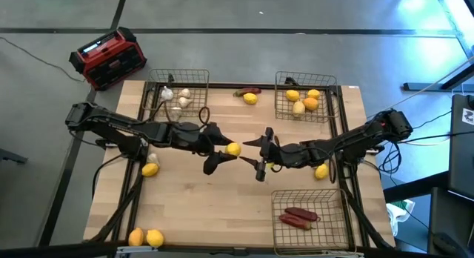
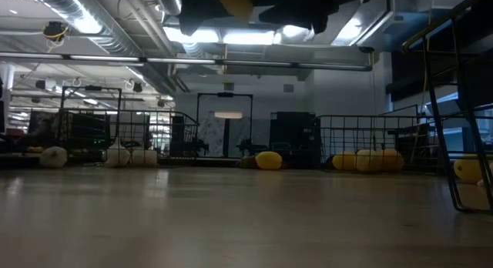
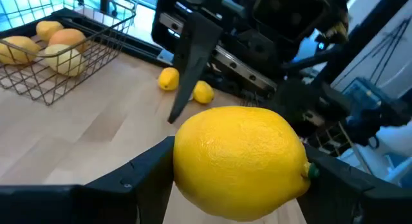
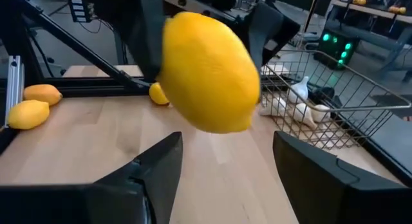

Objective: Sort produce into baskets
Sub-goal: Put the yellow lemon into the top right wire basket

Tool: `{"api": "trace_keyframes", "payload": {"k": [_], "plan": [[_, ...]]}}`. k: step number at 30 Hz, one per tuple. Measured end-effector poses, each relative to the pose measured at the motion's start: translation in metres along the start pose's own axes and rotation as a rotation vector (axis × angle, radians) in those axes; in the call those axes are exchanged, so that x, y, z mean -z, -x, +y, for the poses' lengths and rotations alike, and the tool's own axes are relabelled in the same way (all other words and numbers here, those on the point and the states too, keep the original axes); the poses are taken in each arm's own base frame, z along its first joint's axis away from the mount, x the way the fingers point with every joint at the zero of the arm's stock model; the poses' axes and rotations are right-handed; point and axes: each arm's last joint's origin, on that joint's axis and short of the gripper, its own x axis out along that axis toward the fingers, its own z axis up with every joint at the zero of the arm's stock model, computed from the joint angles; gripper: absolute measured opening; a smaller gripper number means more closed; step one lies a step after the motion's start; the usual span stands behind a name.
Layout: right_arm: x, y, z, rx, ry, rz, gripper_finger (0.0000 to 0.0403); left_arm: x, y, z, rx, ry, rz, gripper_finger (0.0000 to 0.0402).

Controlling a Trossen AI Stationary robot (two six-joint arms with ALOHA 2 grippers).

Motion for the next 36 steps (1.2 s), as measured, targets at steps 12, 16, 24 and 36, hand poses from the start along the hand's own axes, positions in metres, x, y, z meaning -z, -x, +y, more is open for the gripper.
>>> {"api": "trace_keyframes", "payload": {"k": [12, 16, 24, 36], "plan": [[-0.003, -0.002, -0.006, 0.043, -0.009, -0.029, 0.0306, 0.008, -0.016, 0.004, -0.045, 0.081, -0.007, 0.0262], [-0.001, -0.005, -0.004, 0.02, 0.055, -0.026, 0.0329, 0.01, -0.021, 0.003, -0.034, 0.1, -0.014, 0.0263], [0.008, -0.016, 0.0, 0.056, 0.124, -0.038, 0.0316, 0.007, -0.023, 0.007, -0.051, 0.163, -0.042, 0.0263], [0.004, -0.018, -0.002, 0.068, 0.153, -0.083, 0.026, 0.01, -0.026, 0.008, -0.06, 0.167, -0.041, 0.0263]]}}
